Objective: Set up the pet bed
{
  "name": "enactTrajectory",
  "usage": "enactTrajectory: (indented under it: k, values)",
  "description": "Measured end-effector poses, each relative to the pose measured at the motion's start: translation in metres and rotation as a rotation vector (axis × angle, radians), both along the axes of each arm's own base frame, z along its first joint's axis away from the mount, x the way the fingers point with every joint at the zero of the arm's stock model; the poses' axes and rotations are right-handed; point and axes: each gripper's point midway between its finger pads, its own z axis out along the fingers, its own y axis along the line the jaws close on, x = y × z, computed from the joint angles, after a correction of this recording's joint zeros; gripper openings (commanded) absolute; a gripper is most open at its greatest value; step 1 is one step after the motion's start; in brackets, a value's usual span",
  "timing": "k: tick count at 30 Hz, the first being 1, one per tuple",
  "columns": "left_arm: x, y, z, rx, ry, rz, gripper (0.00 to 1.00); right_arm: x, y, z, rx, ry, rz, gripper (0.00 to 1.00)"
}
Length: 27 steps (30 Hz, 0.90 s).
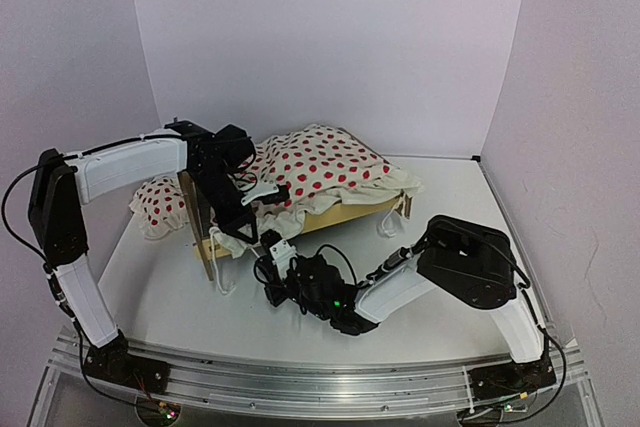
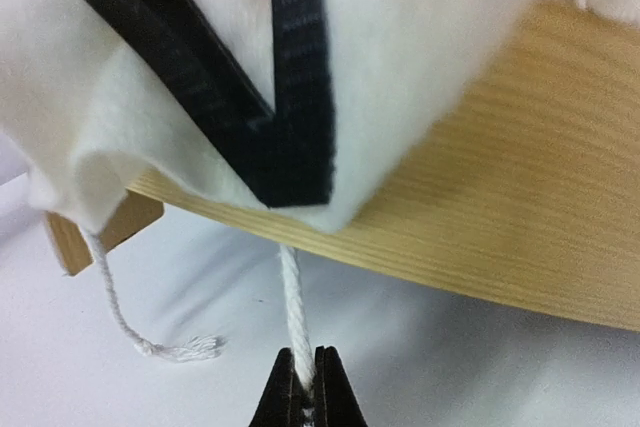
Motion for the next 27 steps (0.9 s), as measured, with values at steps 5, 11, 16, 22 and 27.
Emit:
enactTrajectory:
  k: [5,11,16,22,27]
  values:
    - [0.014,-0.003,-0.021,0.016,-0.038,-0.017,0.00,-0.004,0.001,-0.010,-0.029,0.062,0.028,0.00]
    - [0.034,-0.007,-0.048,0.028,-0.089,-0.034,0.16,0.009,0.000,-0.020,-0.051,0.158,0.003,0.00]
    - [0.039,-0.002,-0.057,0.013,-0.097,-0.036,0.37,0.007,0.004,-0.031,-0.085,0.254,0.022,0.00]
    - [0.048,-0.002,-0.053,-0.022,-0.115,-0.032,0.71,-0.007,0.002,-0.055,-0.180,0.374,0.057,0.00]
    - [0.045,-0.005,-0.026,-0.071,-0.094,-0.052,0.81,-0.022,-0.009,-0.062,-0.245,0.470,0.080,0.00]
